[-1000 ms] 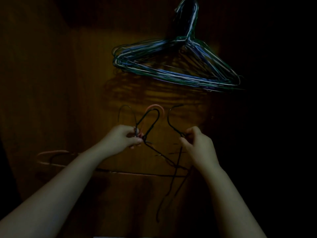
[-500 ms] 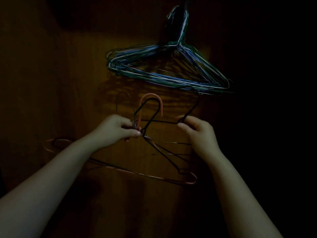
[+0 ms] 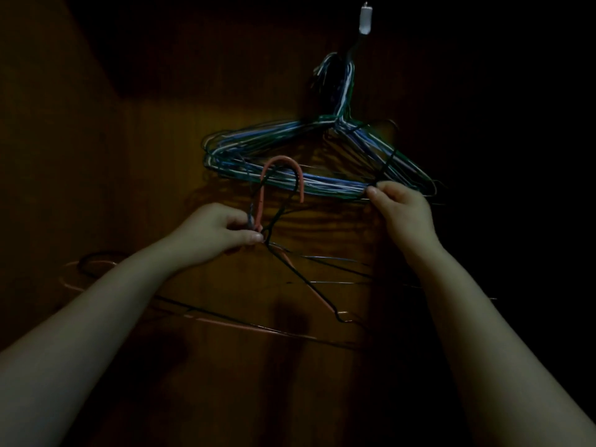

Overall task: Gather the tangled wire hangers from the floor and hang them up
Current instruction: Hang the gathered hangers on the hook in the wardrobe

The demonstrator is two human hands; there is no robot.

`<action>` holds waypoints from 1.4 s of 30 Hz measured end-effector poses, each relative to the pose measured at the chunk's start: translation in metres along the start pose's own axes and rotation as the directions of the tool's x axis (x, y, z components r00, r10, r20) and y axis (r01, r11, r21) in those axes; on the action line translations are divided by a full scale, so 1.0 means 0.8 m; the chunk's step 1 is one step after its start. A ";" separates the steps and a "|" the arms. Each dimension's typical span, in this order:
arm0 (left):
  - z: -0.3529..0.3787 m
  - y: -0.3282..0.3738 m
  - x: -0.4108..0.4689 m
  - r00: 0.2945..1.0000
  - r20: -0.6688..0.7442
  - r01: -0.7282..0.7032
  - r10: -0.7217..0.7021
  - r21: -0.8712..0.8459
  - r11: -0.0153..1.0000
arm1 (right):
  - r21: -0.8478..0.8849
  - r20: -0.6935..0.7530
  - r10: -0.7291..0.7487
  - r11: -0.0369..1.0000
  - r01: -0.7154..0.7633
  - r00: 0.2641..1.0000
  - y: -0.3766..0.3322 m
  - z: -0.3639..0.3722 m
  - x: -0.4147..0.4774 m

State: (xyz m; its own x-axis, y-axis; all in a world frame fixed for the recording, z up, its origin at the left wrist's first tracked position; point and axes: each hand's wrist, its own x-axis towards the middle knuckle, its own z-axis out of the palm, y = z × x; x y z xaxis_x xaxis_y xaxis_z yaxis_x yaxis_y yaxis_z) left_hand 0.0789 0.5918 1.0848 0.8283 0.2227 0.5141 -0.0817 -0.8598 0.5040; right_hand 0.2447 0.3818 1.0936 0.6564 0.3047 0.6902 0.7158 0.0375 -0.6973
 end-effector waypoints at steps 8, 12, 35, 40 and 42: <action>-0.027 0.007 0.054 0.996 -0.034 -0.081 0.082 0.024 0.996 | 0.008 -0.148 -0.039 0.999 0.041 0.988 -0.040 0.025 0.085; -0.042 0.011 0.083 0.991 -0.083 -0.099 0.104 0.054 0.994 | 0.043 -0.271 -0.001 0.999 0.014 0.962 -0.052 0.027 0.137; -0.027 0.012 0.121 0.986 -0.115 -0.119 0.122 0.040 0.992 | -0.241 -0.120 -0.160 0.962 0.127 0.980 -0.042 0.043 0.181; -0.016 0.015 0.118 0.988 -0.103 -0.117 0.116 0.006 0.993 | -0.312 -0.119 -0.179 0.941 0.135 0.977 -0.046 0.045 0.174; -0.012 0.016 0.115 0.988 -0.114 -0.106 0.104 -0.013 0.994 | -0.374 -0.128 -0.177 0.920 0.118 0.976 -0.048 0.046 0.170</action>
State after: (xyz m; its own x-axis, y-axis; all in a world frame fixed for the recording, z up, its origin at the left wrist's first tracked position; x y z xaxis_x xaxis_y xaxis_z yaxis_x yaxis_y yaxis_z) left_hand 0.1487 0.6054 1.1450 0.7465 0.1832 0.6396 -0.1766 -0.8723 0.4559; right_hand 0.2981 0.4567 1.2073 0.5442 0.1686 0.8218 0.8250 -0.2853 -0.4878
